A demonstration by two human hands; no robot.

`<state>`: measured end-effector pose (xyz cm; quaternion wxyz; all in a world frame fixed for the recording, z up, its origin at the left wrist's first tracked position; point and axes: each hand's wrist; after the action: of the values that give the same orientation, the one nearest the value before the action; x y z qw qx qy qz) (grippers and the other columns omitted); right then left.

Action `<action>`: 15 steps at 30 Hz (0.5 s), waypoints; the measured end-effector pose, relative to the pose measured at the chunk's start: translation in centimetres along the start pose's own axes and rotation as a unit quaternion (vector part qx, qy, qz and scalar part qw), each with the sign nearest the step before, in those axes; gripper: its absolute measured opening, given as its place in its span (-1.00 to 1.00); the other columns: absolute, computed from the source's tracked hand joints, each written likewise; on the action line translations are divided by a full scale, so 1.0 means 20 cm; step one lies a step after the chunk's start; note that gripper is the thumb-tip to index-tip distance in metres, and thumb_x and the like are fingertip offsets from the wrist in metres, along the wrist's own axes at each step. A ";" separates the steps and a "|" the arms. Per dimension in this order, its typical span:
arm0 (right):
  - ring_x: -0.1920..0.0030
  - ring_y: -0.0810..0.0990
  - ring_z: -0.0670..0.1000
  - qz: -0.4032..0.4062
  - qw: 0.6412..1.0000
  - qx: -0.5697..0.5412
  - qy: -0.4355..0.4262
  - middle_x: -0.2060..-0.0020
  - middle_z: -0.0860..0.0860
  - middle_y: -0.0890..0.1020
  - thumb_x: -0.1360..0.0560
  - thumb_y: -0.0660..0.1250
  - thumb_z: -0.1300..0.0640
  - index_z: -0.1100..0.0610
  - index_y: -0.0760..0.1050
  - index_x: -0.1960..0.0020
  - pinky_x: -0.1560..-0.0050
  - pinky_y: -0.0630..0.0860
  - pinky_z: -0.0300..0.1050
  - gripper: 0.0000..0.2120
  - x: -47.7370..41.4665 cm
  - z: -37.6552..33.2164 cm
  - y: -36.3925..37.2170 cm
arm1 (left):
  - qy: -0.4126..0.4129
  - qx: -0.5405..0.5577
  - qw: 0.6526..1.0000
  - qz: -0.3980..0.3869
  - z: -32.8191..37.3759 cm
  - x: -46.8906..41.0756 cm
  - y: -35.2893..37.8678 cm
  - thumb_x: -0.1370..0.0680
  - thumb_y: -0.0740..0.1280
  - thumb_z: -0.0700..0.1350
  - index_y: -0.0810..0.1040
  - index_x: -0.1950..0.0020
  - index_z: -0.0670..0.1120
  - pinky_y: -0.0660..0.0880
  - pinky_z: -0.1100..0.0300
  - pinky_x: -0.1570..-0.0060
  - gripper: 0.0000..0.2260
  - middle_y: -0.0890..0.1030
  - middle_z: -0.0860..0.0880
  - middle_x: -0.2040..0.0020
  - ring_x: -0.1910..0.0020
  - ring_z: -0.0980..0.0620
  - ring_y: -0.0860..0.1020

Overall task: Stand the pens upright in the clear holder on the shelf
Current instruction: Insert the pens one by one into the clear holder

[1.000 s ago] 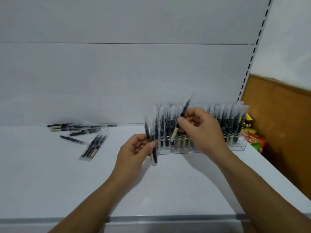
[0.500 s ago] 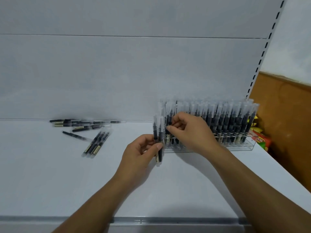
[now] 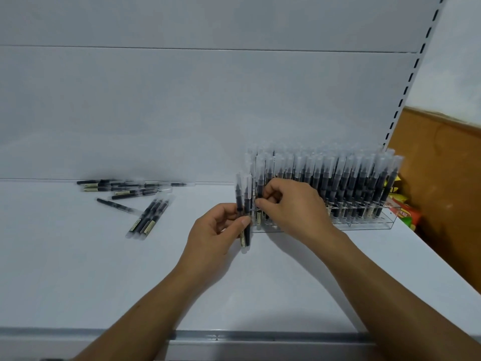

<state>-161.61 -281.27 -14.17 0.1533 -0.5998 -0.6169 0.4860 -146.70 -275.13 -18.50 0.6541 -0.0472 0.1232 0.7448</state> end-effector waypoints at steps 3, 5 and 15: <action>0.24 0.55 -0.10 -0.009 1.000 -0.014 0.001 0.34 -0.16 0.56 -0.49 0.41 -0.11 -0.07 0.54 0.16 0.16 0.54 -0.11 -0.86 0.02 0.03 0.00 | -0.004 0.002 1.000 -0.001 0.00 0.00 0.00 -0.51 0.36 -0.29 0.62 -0.04 -0.13 0.58 0.16 -0.05 -0.85 0.70 -0.13 0.06 0.03 -0.10 0.65; 0.29 0.54 -0.14 0.011 0.997 -0.072 0.000 0.35 -0.14 0.58 -0.49 0.41 -0.08 -0.04 0.60 0.15 0.21 0.53 -0.13 -0.87 0.06 0.05 0.01 | -0.005 0.003 1.000 -0.003 0.00 0.00 0.00 -0.51 0.37 -0.29 0.62 -0.03 -0.14 0.58 0.16 -0.05 -0.86 0.69 -0.16 0.05 0.02 -0.13 0.64; 0.38 0.39 -0.14 -0.009 0.972 -0.229 -0.049 0.28 -0.18 0.56 -0.45 0.46 0.02 -0.08 0.57 0.19 0.32 0.38 -0.23 -0.92 0.14 0.01 0.06 | 0.011 -0.050 0.998 -0.036 0.01 0.01 0.00 -0.53 0.36 -0.25 0.63 -0.01 -0.10 0.57 0.22 0.01 -0.88 0.70 -0.07 0.10 0.04 -0.04 0.66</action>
<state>-161.83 -279.04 -16.31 -0.0137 -0.5888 -0.7238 0.3594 -146.70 -274.84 -18.33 0.6761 -0.0923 0.0907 0.7253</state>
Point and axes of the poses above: each hand's wrist, its own x-axis away from the middle knuckle, its own y-axis out of the palm, z = x × y
